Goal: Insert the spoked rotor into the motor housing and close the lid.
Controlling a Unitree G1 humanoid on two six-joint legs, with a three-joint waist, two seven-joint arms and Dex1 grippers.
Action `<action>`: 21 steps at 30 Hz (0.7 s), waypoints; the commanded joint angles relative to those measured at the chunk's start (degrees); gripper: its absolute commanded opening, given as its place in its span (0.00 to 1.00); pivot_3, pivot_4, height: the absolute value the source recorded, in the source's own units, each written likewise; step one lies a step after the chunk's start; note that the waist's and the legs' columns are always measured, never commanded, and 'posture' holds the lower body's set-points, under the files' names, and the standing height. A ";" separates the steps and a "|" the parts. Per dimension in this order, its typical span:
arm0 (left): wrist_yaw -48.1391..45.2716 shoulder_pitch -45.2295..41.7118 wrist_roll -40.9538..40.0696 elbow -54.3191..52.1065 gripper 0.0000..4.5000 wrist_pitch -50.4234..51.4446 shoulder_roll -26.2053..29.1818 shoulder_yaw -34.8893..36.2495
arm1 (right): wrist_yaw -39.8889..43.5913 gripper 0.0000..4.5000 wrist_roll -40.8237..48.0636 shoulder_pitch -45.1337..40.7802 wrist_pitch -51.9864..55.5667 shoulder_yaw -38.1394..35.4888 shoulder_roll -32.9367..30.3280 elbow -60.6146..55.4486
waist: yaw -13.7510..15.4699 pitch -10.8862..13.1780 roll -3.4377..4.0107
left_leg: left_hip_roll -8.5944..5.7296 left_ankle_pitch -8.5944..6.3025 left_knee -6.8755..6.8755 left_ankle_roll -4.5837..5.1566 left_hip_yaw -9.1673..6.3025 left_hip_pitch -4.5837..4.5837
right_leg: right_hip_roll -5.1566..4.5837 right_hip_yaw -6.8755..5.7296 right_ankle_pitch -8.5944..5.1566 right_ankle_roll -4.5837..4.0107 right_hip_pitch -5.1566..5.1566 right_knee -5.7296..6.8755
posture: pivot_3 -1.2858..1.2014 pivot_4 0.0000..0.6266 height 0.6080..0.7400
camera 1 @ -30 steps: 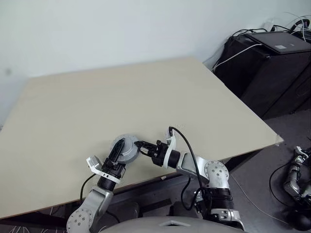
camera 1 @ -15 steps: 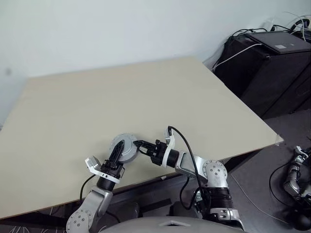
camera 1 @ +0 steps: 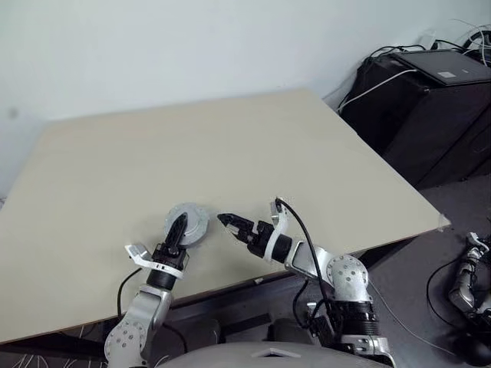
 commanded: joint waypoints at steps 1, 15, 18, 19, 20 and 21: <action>0.98 -3.71 -0.17 -2.33 0.47 -2.47 -1.61 2.75 | 7.09 1.00 -8.33 1.56 -8.01 3.25 -3.22 -6.25 | 0.00 0.02 -0.04 | 0.00 0.00 0.01 0.00 0.01 0.00 | 0.00 0.00 -0.01 0.07 0.00 -0.01 | 0.52 0.00 1.00; 7.09 -17.87 11.34 11.48 0.47 -8.92 3.66 11.72 | 21.93 1.00 -45.42 11.04 -50.28 15.97 -12.79 -5.41 | 1.38 0.38 -0.77 | 0.02 0.03 0.13 -0.06 0.09 0.01 | 0.06 0.02 0.23 0.32 0.03 0.01 | 0.52 0.00 1.00; 7.01 -21.76 14.23 16.22 0.47 -11.00 4.49 13.43 | 22.81 1.00 -46.52 11.81 -51.91 15.91 -12.72 -4.69 | 1.96 0.38 -0.92 | 0.02 0.03 0.20 -0.06 0.08 0.01 | 0.07 0.02 0.34 0.23 0.06 0.01 | 0.52 0.00 1.00; 7.10 -22.94 15.20 17.72 0.47 -11.40 4.78 13.86 | 23.07 1.00 -46.70 12.00 -52.26 15.86 -12.67 -4.44 | 2.06 0.37 -0.95 | 0.02 0.04 0.21 -0.06 0.08 0.02 | 0.08 0.02 0.42 0.11 0.06 0.02 | 0.52 0.00 1.00; 7.19 -24.27 16.15 19.44 0.47 -11.94 5.08 14.27 | 23.27 1.00 -46.84 12.16 -52.55 15.76 -12.62 -4.21 | 2.13 0.36 -0.97 | 0.02 0.04 0.22 -0.07 0.09 0.01 | 0.10 0.02 0.43 0.08 0.06 0.02 | 0.52 0.00 1.00; 7.41 -25.49 17.05 20.99 0.47 -12.38 5.29 14.74 | 23.43 1.00 -46.94 12.29 -52.73 15.64 -12.54 -4.04 | 2.30 0.36 -0.99 | 0.02 0.04 0.22 -0.07 0.08 0.02 | 0.10 0.02 0.44 0.08 0.06 0.02 | 0.52 0.00 1.00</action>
